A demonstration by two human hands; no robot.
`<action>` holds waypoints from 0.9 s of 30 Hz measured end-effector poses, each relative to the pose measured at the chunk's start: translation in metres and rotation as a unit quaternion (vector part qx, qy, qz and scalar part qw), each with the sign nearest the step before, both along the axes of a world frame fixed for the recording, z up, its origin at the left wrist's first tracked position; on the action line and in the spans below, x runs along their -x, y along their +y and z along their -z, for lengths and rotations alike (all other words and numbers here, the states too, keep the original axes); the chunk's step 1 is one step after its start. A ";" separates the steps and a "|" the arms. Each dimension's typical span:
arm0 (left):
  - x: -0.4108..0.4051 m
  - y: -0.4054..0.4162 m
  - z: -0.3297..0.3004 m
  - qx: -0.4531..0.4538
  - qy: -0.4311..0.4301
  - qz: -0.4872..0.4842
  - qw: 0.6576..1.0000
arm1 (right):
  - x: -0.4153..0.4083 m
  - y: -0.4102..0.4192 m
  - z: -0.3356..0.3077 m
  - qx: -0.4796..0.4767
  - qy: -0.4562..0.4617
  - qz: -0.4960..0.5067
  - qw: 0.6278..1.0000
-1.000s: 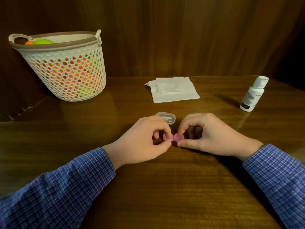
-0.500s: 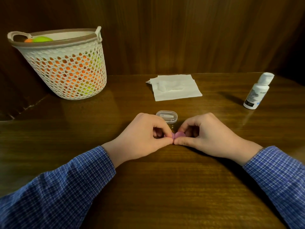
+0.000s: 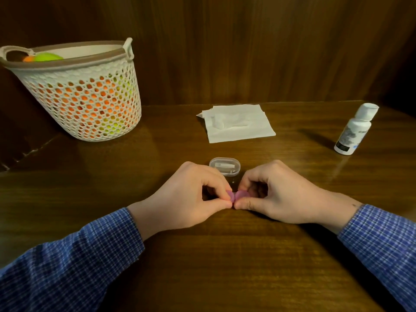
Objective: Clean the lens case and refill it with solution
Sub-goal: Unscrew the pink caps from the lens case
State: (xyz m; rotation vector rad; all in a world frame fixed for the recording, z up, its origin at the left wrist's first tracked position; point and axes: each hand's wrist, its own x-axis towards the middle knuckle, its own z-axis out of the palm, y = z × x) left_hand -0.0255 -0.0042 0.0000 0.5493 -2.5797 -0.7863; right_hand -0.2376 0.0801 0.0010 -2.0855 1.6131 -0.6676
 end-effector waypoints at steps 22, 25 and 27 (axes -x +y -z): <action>-0.007 0.001 0.000 0.039 -0.008 0.010 0.999 | -0.005 0.005 0.009 0.050 -0.066 0.036 0.996; -0.007 -0.001 0.000 0.038 -0.014 0.008 0.999 | -0.004 0.004 0.009 0.035 -0.079 0.033 0.996; -0.007 -0.001 0.001 0.044 -0.013 0.006 0.999 | -0.003 0.003 0.008 0.028 -0.077 0.030 0.996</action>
